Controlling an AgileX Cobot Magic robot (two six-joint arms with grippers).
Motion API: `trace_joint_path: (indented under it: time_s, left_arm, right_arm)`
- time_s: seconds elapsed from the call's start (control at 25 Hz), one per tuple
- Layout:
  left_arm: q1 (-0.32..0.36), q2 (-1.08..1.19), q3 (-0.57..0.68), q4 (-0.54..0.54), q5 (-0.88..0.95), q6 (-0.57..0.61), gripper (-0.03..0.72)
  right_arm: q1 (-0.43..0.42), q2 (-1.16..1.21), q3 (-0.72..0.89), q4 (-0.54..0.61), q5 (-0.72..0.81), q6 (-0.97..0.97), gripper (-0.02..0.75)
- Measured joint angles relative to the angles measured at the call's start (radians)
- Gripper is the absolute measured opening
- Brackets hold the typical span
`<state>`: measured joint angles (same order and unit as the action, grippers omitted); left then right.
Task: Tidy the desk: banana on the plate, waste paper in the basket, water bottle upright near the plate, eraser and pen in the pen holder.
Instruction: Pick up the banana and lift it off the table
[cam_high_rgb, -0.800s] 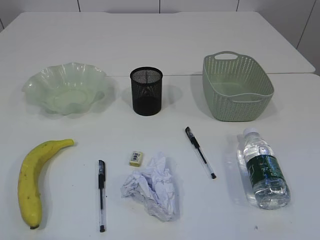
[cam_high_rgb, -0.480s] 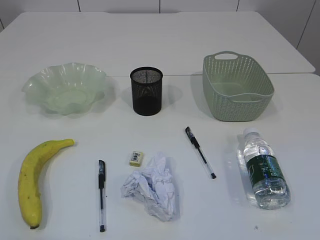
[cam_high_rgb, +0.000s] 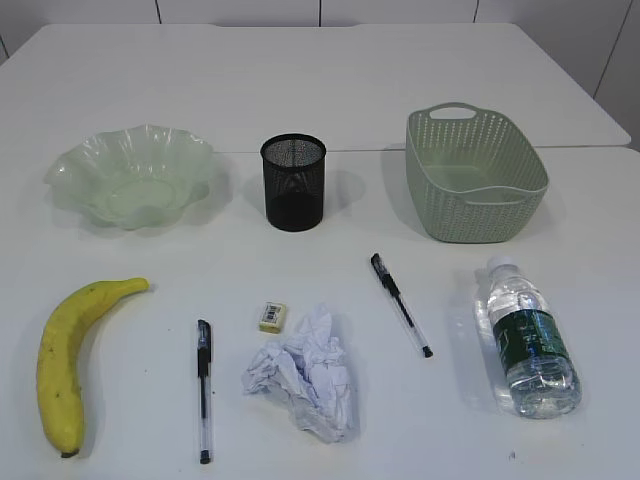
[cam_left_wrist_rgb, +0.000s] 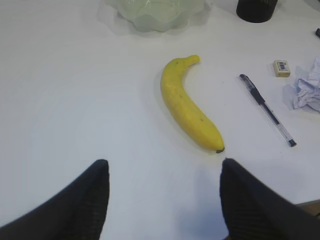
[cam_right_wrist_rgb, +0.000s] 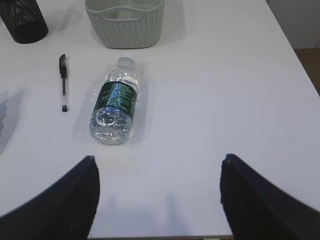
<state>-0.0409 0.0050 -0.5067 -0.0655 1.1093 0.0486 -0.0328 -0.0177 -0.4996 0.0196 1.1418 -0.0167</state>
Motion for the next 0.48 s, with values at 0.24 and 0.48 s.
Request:
trace_joint_path:
  time_s: [0.24, 0.48]
  left_arm:
    - [0.000, 0.000, 0.000, 0.000, 0.000, 0.000, 0.484]
    - [0.000, 0.000, 0.000, 0.000, 0.000, 0.000, 0.484]
  right_arm:
    - [0.000, 0.000, 0.000, 0.000, 0.000, 0.000, 0.565]
    - [0.000, 0.000, 0.000, 0.000, 0.000, 0.000, 0.565]
